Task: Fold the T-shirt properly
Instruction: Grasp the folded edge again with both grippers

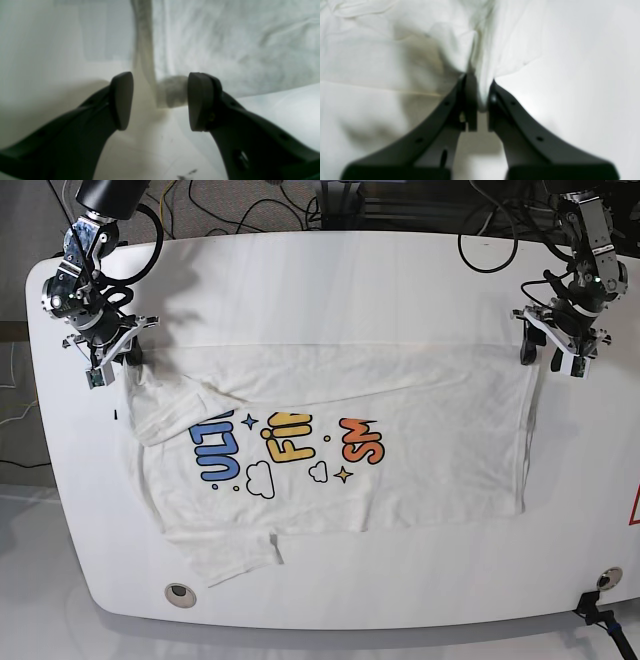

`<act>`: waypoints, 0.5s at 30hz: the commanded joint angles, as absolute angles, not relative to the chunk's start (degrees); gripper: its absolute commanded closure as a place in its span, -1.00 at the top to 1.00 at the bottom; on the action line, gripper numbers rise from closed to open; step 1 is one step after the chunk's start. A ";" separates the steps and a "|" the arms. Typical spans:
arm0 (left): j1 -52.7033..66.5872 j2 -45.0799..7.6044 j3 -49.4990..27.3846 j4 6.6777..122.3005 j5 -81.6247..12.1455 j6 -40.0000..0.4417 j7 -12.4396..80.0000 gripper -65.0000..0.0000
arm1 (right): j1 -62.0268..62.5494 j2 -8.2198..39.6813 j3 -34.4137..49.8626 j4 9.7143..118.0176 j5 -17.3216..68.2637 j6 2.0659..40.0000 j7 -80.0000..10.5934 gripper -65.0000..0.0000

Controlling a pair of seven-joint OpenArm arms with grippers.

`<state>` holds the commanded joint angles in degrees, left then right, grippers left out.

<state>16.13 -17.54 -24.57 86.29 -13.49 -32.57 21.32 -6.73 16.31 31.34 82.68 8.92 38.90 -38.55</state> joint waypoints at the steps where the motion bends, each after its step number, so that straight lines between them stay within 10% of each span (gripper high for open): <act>1: 16.13 -17.54 -24.57 86.20 -13.41 -32.84 21.32 0.01 | -6.81 16.31 31.34 82.68 8.92 38.90 -38.55 -1.00; 13: 15.78 -17.54 -23.69 81.45 -13.41 -33.01 21.32 -0.02 | -6.81 16.31 31.34 82.86 8.92 38.90 -38.64 -1.00; 15: 15.78 -17.63 -22.81 81.45 -13.41 -33.01 21.32 -0.30 | -6.81 16.31 31.34 82.86 8.92 38.90 -38.64 -1.00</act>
<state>15.78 -17.63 -22.81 81.45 -13.41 -33.01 21.32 -6.81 16.31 31.34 82.86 8.92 38.90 -38.64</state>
